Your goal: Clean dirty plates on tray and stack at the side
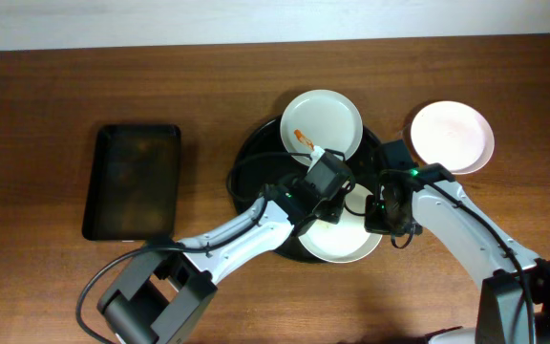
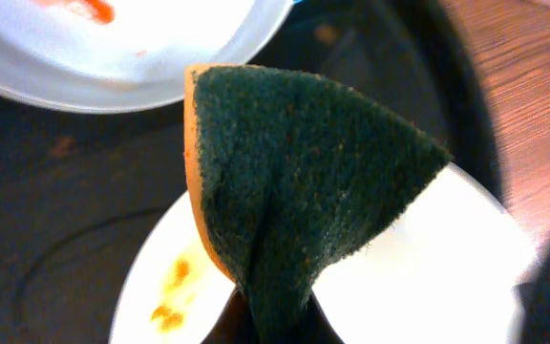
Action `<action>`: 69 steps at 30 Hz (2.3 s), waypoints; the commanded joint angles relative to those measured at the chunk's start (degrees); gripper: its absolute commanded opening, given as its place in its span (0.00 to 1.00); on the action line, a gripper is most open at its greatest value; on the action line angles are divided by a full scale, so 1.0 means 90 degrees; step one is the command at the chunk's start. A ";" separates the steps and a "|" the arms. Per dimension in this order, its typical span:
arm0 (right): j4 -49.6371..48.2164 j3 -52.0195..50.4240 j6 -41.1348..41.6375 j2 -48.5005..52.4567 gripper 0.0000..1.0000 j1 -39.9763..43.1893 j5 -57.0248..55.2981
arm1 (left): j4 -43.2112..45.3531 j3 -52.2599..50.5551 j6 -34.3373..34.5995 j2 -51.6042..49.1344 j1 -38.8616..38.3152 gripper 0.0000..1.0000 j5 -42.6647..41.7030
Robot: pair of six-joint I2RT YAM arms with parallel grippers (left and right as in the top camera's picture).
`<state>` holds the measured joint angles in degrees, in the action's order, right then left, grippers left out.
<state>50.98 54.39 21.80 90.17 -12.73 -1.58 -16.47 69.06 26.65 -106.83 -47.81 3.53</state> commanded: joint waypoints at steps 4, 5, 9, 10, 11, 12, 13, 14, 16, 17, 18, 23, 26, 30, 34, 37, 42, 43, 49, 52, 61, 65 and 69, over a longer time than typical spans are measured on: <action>0.0036 -0.0019 -0.0066 -0.0073 0.04 0.0000 -0.0061 | 0.0554 0.0092 0.0131 -0.0551 0.0015 0.00 -0.0738; 0.0036 -0.0019 -0.0066 -0.0073 0.04 0.0000 -0.0063 | 0.0617 0.0092 0.0131 -0.0624 0.0015 0.00 -0.0835; 0.0039 -0.0019 -0.0066 -0.0073 0.04 0.0000 -0.0063 | 0.0636 0.0092 0.0129 -0.0894 -0.0017 0.00 -0.0916; 0.0034 -0.0019 -0.0066 -0.0073 0.04 0.0000 -0.0063 | 0.0665 0.0092 0.0129 -0.0957 -0.0015 0.00 -0.0889; 0.0024 -0.0019 -0.0066 -0.0073 0.04 0.0000 -0.0061 | 0.0687 0.0092 0.0129 -0.1025 -0.0012 0.00 -0.0702; 0.0017 -0.0019 -0.0066 -0.0073 0.04 0.0000 -0.0063 | 0.0687 0.0092 0.0129 -0.1066 -0.0012 0.00 -0.0364; 0.0019 -0.0019 -0.0066 -0.0073 0.04 0.0000 -0.0063 | 0.0682 0.0092 0.0121 -0.1081 -0.0010 0.00 -0.0148; 0.0019 -0.0019 -0.0066 -0.0073 0.04 0.0002 -0.0063 | 0.0682 0.0092 0.0070 -0.1083 -0.0002 0.00 0.0036; 0.0019 -0.0019 -0.0068 -0.0073 0.04 0.0000 -0.0063 | 0.0690 0.0107 0.0022 -0.1066 -0.0002 0.00 0.0447; 0.0019 -0.0019 -0.0068 -0.0073 0.04 0.0002 -0.0063 | 0.0690 0.0129 -0.0041 -0.1049 0.0000 0.00 0.0573; 0.0019 -0.0019 -0.0068 -0.0073 0.04 0.0002 -0.0063 | 0.0682 0.0199 -0.0219 -0.0923 0.0022 0.00 0.0738; -0.0002 0.0039 -0.0236 -0.0075 0.04 0.0002 -0.0085 | 0.0478 0.0345 -0.0330 -0.0029 0.0248 0.00 0.0784; 0.0262 0.0474 -0.0236 -0.0075 0.04 0.0002 -0.0087 | 0.0002 0.0352 -0.0328 0.1049 0.0622 0.00 0.0782; 0.0937 0.1319 -0.0236 -0.0075 0.04 0.0000 -0.0342 | -0.0527 0.0352 -0.0328 0.2042 0.1117 0.00 0.0780; 0.1812 0.2229 -0.0236 -0.0075 0.04 0.0000 -0.1047 | -0.1115 0.0352 -0.0328 0.2773 0.1763 0.00 0.0772; 0.2409 0.2868 -0.0362 -0.0075 0.04 0.0000 -0.1428 | -0.1639 0.0352 -0.0328 0.3096 0.2293 0.00 0.0755; 0.3007 0.3713 -0.0563 -0.0075 0.04 -0.0073 -0.2050 | -0.2463 0.0350 -0.0330 0.3145 0.2892 0.00 0.0755; 0.3043 0.3803 -0.0563 -0.0075 0.04 -0.0129 -0.2159 | -0.2548 0.0350 -0.0330 0.3145 0.2931 0.00 0.0755; 0.3211 0.3959 -0.0561 -0.0061 0.04 -0.1127 -0.3662 | -0.2900 0.0350 -0.0537 0.3145 0.3147 0.00 0.0255; 0.3162 0.3959 -0.0556 0.0012 0.04 -0.1802 -0.4534 | -0.3033 0.0350 -0.0646 0.3143 0.3305 0.00 -0.0537; 0.2761 0.3956 -0.0542 0.0799 0.04 -0.3043 -0.6861 | -0.3043 0.0350 -0.0845 0.3002 0.3560 0.00 -0.1736; 0.2885 0.3956 -0.0641 0.1231 0.04 -0.3398 -0.7681 | -0.3075 0.0350 -0.1005 0.3002 0.3779 0.00 -0.2215; 0.2885 0.3956 -0.0731 0.1333 0.04 -0.3762 -0.7902 | -0.3084 0.0350 -0.1049 0.3002 0.3915 0.00 -0.2336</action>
<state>76.90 88.73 15.53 102.00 -44.25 -66.74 -44.27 71.85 18.79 -79.50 -13.30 -14.68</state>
